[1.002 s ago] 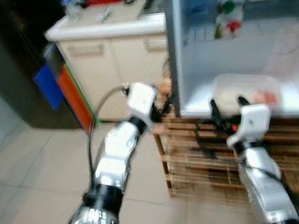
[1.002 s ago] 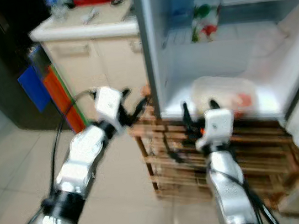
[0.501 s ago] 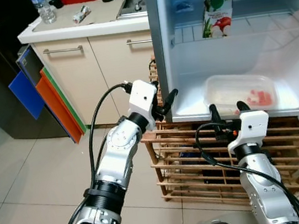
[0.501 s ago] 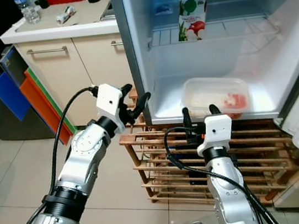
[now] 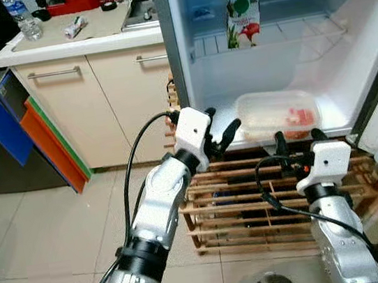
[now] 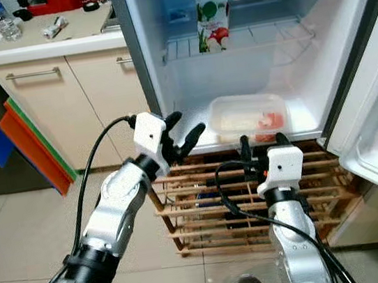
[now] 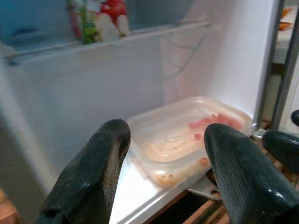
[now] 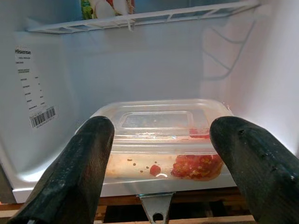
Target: Restocking fridge
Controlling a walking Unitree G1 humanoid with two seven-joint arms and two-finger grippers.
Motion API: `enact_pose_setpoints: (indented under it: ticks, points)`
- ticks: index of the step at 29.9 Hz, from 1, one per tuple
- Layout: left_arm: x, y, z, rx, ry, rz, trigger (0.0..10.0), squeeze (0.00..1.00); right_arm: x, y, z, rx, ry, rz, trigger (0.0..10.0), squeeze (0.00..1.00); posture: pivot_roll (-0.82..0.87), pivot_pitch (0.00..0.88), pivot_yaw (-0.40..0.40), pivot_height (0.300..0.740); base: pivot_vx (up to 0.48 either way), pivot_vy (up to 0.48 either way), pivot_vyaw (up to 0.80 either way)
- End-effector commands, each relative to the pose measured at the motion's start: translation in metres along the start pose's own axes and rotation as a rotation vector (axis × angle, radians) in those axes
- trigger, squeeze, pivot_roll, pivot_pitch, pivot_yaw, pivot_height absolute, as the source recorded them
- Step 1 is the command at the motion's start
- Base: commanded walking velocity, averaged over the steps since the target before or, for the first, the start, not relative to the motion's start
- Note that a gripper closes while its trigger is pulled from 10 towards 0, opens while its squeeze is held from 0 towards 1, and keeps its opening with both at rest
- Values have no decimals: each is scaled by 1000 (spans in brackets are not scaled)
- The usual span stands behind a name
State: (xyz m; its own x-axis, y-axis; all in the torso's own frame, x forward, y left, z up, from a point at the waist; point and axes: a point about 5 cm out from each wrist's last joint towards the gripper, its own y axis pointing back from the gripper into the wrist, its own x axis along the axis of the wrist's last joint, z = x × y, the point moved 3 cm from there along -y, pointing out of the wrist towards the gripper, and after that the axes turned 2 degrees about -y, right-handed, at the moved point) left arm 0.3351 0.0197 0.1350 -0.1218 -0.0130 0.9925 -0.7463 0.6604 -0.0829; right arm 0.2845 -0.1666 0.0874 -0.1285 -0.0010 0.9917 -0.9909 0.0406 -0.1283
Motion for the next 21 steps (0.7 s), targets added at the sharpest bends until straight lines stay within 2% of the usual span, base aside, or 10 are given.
enact_pose_setpoints:
  ticks: [1,3,7,18,21]
  points:
    - [10,-3,3,-19,-14,28,10000,0,5,-4,0,0,9,20,10000,0,-163,10,104,703,371,-300,0]
    - [8,-4,1,-7,-11,15,10000,0,5,-4,0,0,10,19,10000,0,-162,11,102,703,368,0,0]
    - [8,-4,-9,39,-28,7,10000,0,6,-6,2,9,20,19,10000,0,-161,14,94,703,0,0,0]
    - [5,-1,-9,53,-8,2,10000,0,9,-10,-1,22,25,20,10000,0,-154,22,82,703,0,0,0]
    - [11,0,-13,65,-19,15,10000,0,20,-10,-3,8,15,31,10000,0,-140,40,82,703,0,0,0]
